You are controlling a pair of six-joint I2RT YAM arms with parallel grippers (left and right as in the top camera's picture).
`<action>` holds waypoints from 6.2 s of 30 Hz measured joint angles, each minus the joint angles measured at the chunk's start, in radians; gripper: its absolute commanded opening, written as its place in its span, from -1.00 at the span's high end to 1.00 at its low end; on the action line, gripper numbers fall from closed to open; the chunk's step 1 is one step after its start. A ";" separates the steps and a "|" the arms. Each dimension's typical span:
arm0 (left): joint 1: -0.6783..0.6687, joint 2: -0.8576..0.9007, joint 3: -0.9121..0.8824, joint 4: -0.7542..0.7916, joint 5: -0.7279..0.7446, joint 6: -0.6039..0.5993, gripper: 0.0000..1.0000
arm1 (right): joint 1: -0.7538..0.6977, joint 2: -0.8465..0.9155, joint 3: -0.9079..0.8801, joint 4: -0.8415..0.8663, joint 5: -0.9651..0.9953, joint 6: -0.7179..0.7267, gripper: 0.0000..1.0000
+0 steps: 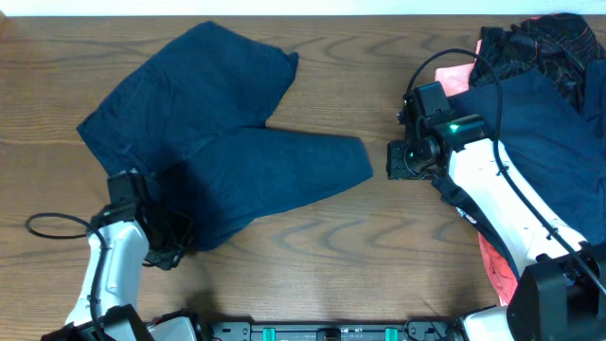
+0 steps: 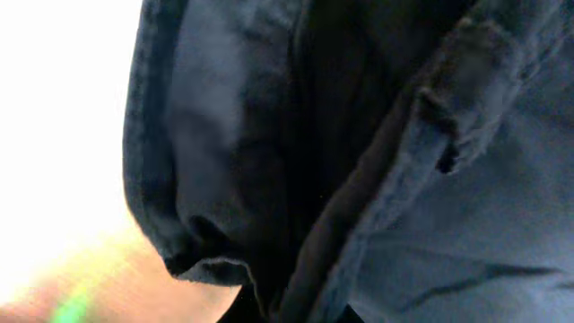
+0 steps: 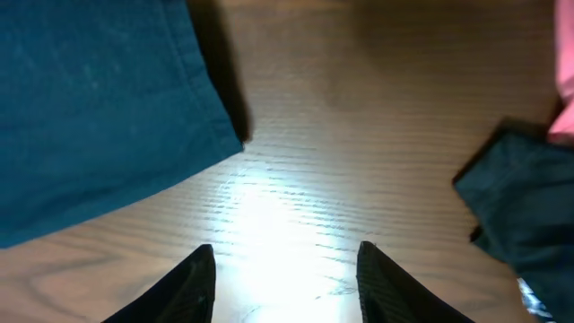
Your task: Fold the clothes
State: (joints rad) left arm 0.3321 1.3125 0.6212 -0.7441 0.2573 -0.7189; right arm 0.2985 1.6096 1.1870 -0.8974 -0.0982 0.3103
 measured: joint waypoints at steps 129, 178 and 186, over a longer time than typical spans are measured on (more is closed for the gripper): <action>-0.160 0.259 0.316 0.074 -0.035 0.172 -0.96 | -0.126 0.441 0.215 -0.018 0.210 -0.033 -0.11; -0.228 0.104 0.690 -0.420 0.269 0.462 0.88 | 0.480 0.550 0.216 0.559 -0.433 -0.135 0.12; -0.228 0.096 0.689 -0.424 0.277 0.462 0.88 | 0.407 0.475 0.270 0.311 -0.273 -0.133 0.07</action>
State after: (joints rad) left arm 0.1040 1.4082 1.3106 -1.1679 0.5343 -0.2569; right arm 0.7059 2.0846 1.4570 -0.5861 -0.3710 0.1776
